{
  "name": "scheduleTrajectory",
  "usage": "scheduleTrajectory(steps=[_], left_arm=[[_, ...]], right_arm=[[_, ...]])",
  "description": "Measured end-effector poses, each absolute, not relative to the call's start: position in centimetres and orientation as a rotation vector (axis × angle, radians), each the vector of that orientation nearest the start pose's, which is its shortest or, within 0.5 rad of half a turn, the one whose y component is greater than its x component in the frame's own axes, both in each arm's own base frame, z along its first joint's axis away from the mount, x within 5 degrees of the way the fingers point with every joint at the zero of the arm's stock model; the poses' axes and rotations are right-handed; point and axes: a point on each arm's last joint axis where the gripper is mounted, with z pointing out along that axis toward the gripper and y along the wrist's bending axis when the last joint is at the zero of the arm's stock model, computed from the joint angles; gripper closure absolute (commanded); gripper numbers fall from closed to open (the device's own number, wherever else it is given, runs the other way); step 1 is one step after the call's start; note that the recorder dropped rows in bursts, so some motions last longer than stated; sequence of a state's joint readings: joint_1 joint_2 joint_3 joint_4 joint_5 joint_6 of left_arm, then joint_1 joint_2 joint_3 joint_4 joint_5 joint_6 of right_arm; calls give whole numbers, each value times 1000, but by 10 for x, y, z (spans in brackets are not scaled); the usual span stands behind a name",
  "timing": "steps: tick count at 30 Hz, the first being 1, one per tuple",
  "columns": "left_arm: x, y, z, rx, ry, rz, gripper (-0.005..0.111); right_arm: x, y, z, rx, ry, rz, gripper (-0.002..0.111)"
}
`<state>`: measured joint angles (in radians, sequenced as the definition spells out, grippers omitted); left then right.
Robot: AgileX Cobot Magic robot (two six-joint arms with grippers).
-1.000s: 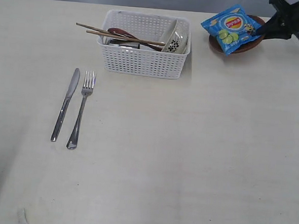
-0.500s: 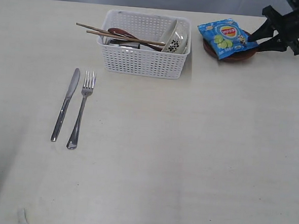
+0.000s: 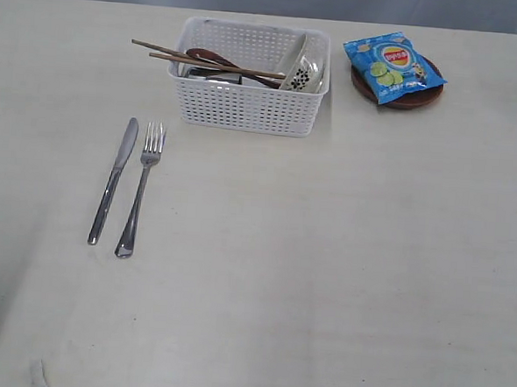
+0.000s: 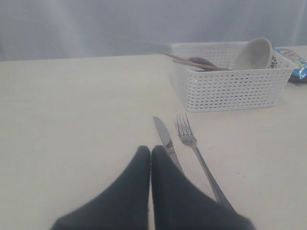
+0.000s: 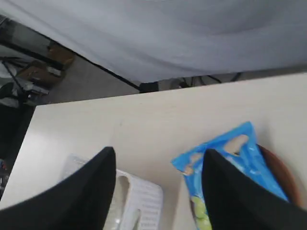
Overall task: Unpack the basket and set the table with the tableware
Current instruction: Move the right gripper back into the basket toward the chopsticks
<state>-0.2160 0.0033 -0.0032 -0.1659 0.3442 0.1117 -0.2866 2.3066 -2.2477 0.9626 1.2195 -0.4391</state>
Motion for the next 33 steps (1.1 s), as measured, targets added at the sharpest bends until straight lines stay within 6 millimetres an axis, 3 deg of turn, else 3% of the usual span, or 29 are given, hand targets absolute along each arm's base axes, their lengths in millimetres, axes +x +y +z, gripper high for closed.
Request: scheduleTrajectory(steps=[2, 3, 6, 11, 16, 20, 24, 33], left_arm=[[51, -16, 183, 196, 1819, -235, 107], [51, -16, 183, 196, 1819, -235, 107], [51, -16, 183, 196, 1819, -235, 107], [51, -16, 183, 196, 1819, -235, 107], [51, -16, 183, 196, 1819, -235, 107], [51, -16, 183, 196, 1819, -235, 107], [51, -16, 183, 196, 1819, -235, 107], [51, -16, 183, 196, 1819, -235, 107]], right_arm=[[497, -40, 311, -133, 2241, 981, 57], [495, -10, 321, -244, 2214, 992, 57], [489, 55, 328, -484, 2173, 1015, 51], [470, 147, 318, -897, 2152, 910, 40], [445, 228, 284, -1250, 2196, 720, 40], [432, 269, 254, -1421, 2203, 551, 40], [428, 291, 224, -1504, 2216, 495, 40], [440, 298, 200, -1462, 2186, 415, 40]])
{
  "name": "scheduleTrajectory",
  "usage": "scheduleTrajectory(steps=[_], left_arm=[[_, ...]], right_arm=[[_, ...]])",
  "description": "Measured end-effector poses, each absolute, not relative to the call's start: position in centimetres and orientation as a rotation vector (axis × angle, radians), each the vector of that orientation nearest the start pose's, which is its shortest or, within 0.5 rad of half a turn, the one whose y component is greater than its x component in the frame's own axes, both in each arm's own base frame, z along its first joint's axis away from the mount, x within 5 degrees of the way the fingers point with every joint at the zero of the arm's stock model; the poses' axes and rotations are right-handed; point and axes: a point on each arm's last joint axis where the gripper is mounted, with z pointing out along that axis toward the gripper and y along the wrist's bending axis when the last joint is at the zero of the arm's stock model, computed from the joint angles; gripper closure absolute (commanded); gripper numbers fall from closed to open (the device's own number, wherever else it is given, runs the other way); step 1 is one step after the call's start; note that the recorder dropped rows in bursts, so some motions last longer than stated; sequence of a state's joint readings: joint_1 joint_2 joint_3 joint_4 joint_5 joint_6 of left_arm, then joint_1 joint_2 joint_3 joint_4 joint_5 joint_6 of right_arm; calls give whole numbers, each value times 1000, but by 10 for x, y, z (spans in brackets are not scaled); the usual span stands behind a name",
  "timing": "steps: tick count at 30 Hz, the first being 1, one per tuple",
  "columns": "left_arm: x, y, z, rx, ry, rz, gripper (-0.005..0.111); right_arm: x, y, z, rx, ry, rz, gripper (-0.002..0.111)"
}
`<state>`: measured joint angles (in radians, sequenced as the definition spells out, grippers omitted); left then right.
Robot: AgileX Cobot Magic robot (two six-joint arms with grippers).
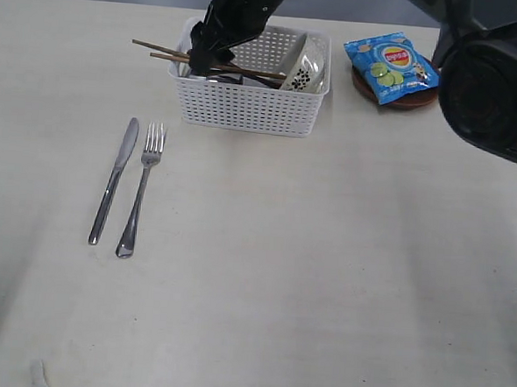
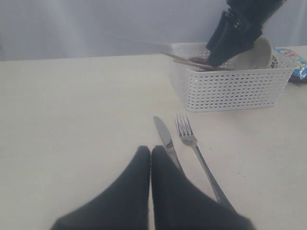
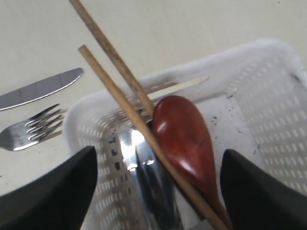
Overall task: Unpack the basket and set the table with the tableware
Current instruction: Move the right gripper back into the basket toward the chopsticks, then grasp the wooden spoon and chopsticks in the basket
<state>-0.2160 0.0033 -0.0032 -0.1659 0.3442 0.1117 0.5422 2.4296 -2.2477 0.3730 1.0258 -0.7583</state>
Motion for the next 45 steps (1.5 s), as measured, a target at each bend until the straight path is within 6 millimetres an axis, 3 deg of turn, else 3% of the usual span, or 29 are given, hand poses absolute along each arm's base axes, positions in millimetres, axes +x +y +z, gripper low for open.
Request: scheduleTrajectory(steps=[6, 13, 18, 28, 45], left_arm=[[51, -16, 183, 196, 1819, -235, 107], [51, -16, 183, 196, 1819, -235, 107], [51, -16, 183, 196, 1819, -235, 107], [51, -16, 183, 196, 1819, -235, 107], [51, -16, 183, 196, 1819, -235, 107]], right_arm=[[448, 300, 197, -1408, 2143, 382, 40], [454, 303, 170, -1398, 2163, 379, 41], [459, 306, 163, -1352, 2139, 380, 72], [465, 308, 161, -1372, 2049, 333, 72], [459, 307, 165, -1426, 2078, 352, 77]])
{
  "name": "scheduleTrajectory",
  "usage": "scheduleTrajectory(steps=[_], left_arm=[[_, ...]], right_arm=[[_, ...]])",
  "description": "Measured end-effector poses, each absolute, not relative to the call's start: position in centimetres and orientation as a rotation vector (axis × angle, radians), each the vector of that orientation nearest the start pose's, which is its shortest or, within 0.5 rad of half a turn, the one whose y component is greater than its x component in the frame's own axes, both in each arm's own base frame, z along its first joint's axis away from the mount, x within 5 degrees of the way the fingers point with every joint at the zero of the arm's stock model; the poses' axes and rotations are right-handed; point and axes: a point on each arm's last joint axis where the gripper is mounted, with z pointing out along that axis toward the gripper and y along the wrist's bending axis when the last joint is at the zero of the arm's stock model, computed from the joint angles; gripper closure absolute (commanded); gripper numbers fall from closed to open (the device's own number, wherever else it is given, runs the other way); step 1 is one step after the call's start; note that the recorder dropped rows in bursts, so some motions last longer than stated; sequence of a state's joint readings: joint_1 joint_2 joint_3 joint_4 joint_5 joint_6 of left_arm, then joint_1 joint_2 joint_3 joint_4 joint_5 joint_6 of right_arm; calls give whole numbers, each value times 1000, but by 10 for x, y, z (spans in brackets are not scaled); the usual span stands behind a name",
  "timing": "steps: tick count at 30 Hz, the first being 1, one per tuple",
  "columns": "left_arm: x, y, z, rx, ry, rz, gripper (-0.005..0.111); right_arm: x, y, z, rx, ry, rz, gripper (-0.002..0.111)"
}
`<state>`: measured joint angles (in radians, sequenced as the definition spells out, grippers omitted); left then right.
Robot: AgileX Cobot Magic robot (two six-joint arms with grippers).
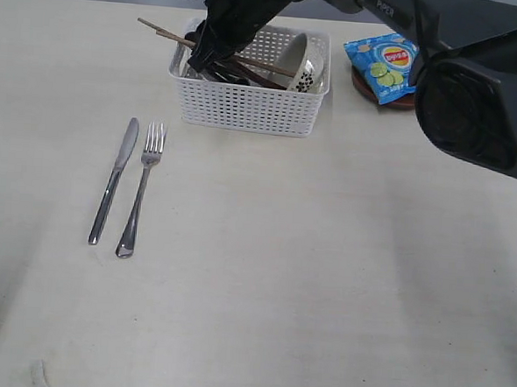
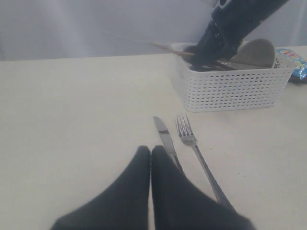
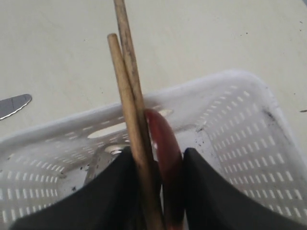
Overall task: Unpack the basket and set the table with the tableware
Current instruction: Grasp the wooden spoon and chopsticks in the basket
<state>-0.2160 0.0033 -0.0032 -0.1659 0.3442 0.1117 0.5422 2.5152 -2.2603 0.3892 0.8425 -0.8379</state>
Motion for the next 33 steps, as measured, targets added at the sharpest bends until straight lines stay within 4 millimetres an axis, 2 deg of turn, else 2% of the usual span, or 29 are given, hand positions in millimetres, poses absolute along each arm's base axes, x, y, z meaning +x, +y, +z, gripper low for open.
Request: scheduleTrajectory(steps=[10, 12, 16, 18, 20, 23, 25, 33], left_arm=[[51, -16, 183, 196, 1819, -235, 107], [51, -16, 183, 196, 1819, -235, 107], [51, -16, 183, 196, 1819, -235, 107], [51, -16, 183, 196, 1819, -235, 107], [51, -16, 183, 196, 1819, -235, 107], [51, -16, 183, 196, 1819, -235, 107], [51, -16, 183, 196, 1819, -235, 107], [51, -16, 183, 196, 1819, -235, 107]], right_arm=[[459, 306, 165, -1439, 2080, 344, 76], [458, 306, 166, -1445, 2082, 344, 72], [457, 306, 166, -1437, 2092, 363, 57], [456, 307, 166, -1433, 2095, 378, 54], [456, 307, 166, -1433, 2099, 387, 58], [456, 308, 167, -1424, 2097, 396, 73], [457, 308, 167, -1417, 2093, 396, 78], [457, 308, 168, -1409, 2087, 392, 78]])
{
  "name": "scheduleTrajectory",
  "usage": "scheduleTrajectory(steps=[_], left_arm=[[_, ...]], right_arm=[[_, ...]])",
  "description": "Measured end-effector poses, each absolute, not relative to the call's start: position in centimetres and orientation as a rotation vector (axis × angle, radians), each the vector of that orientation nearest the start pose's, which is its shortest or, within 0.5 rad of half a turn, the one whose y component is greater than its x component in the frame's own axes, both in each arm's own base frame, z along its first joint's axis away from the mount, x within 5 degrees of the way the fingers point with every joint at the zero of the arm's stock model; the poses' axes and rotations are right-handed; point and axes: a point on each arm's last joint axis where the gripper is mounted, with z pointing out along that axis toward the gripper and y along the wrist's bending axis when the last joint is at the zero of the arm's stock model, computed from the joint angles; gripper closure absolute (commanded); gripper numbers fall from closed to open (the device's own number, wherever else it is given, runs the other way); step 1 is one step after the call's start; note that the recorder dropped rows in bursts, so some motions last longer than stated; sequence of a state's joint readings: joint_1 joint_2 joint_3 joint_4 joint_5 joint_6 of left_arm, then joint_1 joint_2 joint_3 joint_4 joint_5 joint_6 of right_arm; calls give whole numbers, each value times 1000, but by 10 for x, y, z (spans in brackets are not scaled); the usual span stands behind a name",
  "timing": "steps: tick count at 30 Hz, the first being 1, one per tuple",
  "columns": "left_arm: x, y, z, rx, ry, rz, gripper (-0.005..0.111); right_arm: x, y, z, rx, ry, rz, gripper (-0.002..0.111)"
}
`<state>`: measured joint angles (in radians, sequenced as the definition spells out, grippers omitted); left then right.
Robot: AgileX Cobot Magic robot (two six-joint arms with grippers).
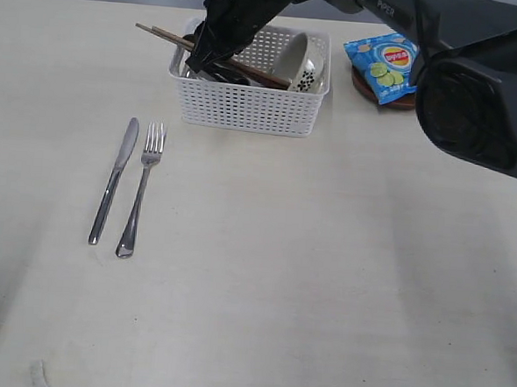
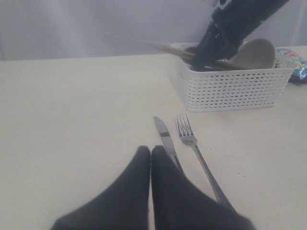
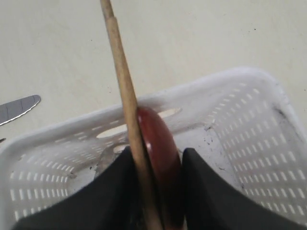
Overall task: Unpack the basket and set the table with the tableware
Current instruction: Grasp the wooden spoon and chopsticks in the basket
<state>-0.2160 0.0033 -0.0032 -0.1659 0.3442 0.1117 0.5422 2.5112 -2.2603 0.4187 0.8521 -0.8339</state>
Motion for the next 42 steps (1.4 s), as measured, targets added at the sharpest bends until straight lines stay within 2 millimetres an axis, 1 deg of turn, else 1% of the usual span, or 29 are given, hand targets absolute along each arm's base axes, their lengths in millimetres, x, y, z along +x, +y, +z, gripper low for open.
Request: scheduleTrajectory(steps=[3, 12, 23, 25, 27, 29, 32, 38, 42], left_arm=[[51, -16, 183, 196, 1819, -235, 107], [51, -16, 183, 196, 1819, -235, 107], [51, -16, 183, 196, 1819, -235, 107], [51, -16, 183, 196, 1819, -235, 107], [51, -16, 183, 196, 1819, -235, 107], [51, -16, 183, 196, 1819, -235, 107], [51, -16, 183, 196, 1819, -235, 107], [51, -16, 183, 196, 1819, -235, 107], [51, -16, 183, 196, 1819, -235, 107]], right_arm=[[457, 308, 168, -1409, 2087, 392, 78], [455, 304, 176, -1451, 2086, 346, 78], [452, 307, 176, -1447, 2094, 408, 77], [452, 307, 176, -1446, 2092, 415, 74], [452, 307, 177, -1444, 2092, 418, 68], [452, 307, 177, -1444, 2092, 418, 59], [452, 308, 177, -1440, 2093, 427, 49], [449, 308, 177, -1450, 2109, 461, 50], [446, 305, 185, -1468, 2118, 478, 50]])
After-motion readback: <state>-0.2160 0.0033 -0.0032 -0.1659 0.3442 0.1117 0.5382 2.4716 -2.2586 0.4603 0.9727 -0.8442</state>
